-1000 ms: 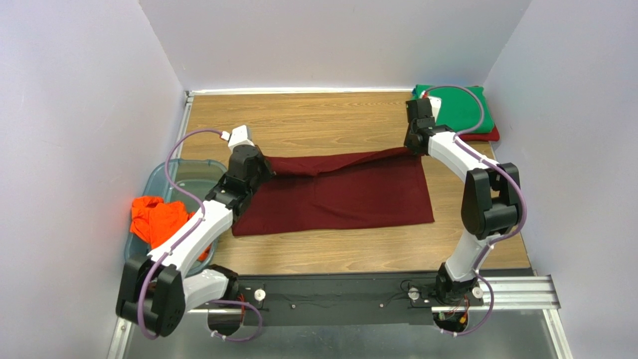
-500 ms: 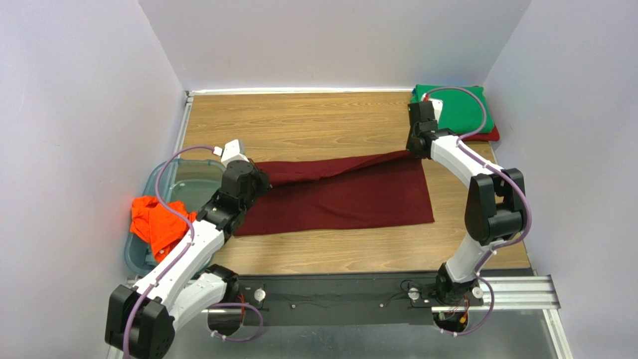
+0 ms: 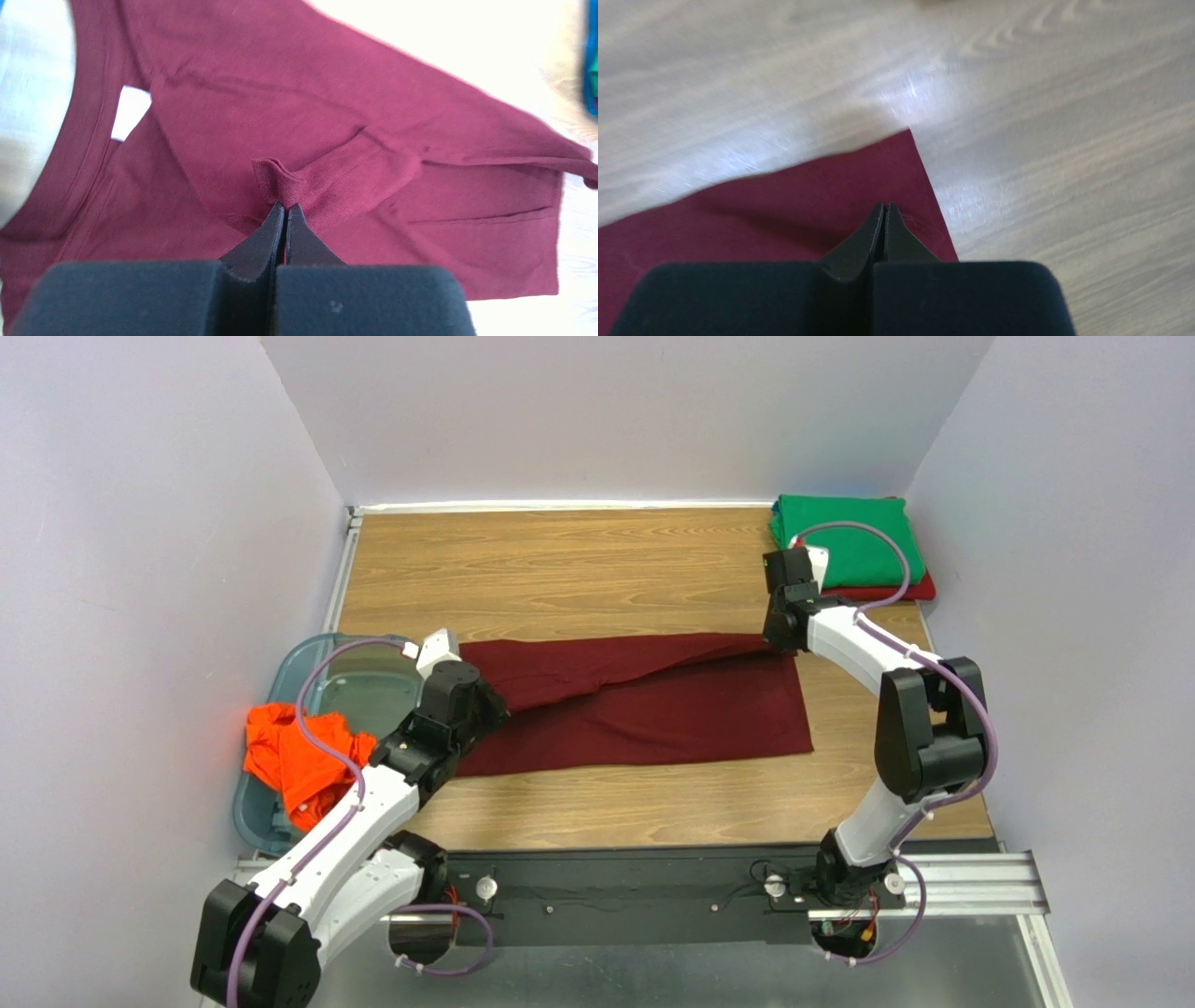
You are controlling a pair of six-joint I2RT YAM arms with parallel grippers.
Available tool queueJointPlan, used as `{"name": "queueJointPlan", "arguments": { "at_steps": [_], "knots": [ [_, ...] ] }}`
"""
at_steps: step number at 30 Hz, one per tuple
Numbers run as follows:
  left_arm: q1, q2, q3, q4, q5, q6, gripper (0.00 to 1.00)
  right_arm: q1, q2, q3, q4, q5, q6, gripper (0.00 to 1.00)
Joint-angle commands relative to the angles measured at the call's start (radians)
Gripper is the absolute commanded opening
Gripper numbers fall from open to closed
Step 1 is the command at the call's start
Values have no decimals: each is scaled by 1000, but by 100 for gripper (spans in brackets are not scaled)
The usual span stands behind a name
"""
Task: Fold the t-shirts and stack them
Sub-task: Fold the tshirt
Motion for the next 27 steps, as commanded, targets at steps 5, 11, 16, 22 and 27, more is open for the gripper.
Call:
{"name": "queueJointPlan", "arguments": {
  "at_steps": [5,11,16,22,27],
  "knots": [
    [-5,-49,-53,-78,-2,-77,0,5,-71,-167,-43,42,117,7],
    [-5,-63,-58,-99,-5,-95,0,5,-84,-228,-52,90,145,36],
    [-10,-96,-26,-144,-3,-106,48,5,-110,-179,-93,119,151,78],
    [-11,-159,72,-202,-32,-84,92,5,-218,-132,-115,9,127,100],
    [-11,-101,118,-88,-11,-28,97,8,-308,-115,-64,-489,49,100]
  ]
}}
